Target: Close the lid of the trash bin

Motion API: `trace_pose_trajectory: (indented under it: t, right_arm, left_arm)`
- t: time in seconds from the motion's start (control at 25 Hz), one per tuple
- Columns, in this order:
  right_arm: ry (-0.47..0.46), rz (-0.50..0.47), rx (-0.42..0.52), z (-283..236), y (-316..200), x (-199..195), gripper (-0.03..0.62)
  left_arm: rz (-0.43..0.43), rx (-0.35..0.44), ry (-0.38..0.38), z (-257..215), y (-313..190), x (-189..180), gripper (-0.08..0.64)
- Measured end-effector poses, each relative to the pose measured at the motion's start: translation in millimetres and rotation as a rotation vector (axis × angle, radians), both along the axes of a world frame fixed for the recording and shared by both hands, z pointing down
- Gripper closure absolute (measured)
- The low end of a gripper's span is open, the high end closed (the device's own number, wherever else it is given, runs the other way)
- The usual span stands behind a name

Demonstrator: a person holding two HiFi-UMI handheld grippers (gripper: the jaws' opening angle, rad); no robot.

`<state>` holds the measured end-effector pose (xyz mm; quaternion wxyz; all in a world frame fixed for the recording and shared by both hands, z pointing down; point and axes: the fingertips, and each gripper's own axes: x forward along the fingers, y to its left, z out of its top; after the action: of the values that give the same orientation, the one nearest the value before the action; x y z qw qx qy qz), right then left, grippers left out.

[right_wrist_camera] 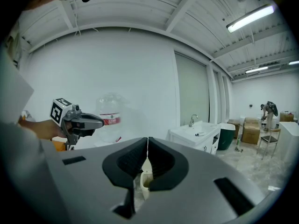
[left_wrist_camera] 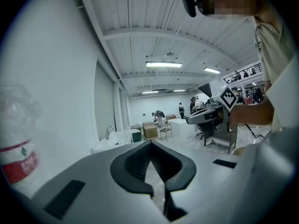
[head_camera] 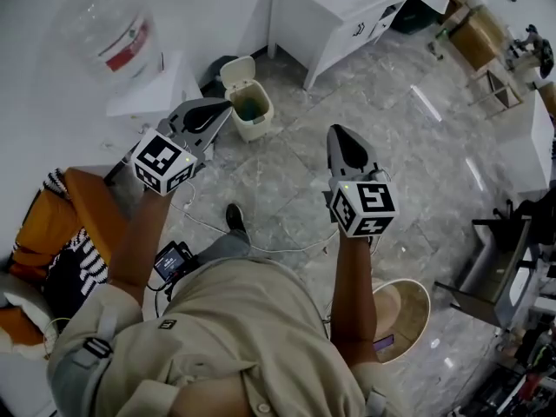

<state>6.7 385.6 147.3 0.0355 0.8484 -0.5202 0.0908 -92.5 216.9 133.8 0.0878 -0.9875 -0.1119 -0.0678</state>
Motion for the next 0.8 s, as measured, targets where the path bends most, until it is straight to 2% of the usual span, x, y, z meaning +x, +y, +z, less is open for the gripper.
trace_pose_trajectory:
  t: [0.52,0.8]
  right_arm:
    - [0.019,0.035,-0.053,-8,-126,54,0.568]
    - [0.014,0.010,-0.089,0,-183,63,0.568]
  left_arm:
    - [0.022,-0.036,0.017,-3,-136,59,0.545]
    - [0.007,-0.045,0.023,0,-189,66,0.545]
